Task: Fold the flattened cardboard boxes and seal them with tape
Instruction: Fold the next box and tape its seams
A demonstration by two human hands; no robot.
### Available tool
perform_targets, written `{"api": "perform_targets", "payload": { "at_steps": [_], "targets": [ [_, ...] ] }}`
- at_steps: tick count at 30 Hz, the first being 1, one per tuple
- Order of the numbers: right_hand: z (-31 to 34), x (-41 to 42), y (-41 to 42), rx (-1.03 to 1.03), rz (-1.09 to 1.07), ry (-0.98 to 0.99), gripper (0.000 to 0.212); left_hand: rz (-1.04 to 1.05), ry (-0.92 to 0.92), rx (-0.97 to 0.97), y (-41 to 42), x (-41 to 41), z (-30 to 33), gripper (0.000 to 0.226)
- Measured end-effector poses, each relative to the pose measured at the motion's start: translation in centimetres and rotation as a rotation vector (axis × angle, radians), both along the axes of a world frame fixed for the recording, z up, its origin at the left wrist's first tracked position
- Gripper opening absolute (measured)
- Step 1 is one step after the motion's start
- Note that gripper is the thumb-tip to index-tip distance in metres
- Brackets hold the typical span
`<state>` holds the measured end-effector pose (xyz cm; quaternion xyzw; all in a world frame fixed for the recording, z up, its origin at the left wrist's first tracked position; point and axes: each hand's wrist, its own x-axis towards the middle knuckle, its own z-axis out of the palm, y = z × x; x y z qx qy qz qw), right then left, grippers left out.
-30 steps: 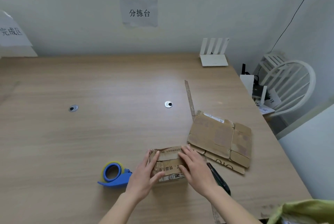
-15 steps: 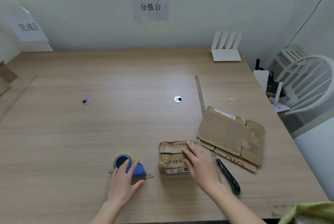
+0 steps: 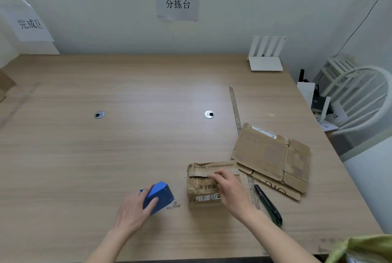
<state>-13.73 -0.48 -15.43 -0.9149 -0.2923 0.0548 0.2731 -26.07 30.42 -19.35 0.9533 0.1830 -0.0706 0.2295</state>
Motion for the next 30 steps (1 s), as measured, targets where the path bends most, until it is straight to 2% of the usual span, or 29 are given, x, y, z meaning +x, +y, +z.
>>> {"api": "perform_targets", "payload": {
  "at_steps": [2, 4, 10, 16, 21, 30],
  "targets": [
    [0.8, 0.1, 0.8, -0.018, 0.037, 0.088, 0.064, -0.001, -0.058, -0.127, 0.1, 0.5, 3.2, 0.041],
    [1.6, 0.1, 1.5, -0.04, 0.039, 0.193, 0.066, -0.016, -0.113, -0.177, 0.0, 1.5, 6.4, 0.044],
    [3.6, 0.6, 2.2, 0.069, -0.105, 0.467, 0.048, -0.109, -0.213, -0.261, -2.6, 4.8, 13.2, 0.044],
    [4.9, 1.3, 1.7, 0.352, -0.236, 0.763, 0.023, -0.203, -0.152, -0.264, -5.9, 7.0, 13.8, 0.037],
    [5.7, 0.8, 1.2, 0.478, -0.206, 0.835, 0.027, -0.252, -0.085, -0.208, -7.4, 8.1, 12.3, 0.052],
    [4.8, 1.0, 1.0, 0.585, -0.2, 0.814, 0.023, -0.337, -0.097, -0.119, -7.0, 8.4, 12.1, 0.044]
  ]
}}
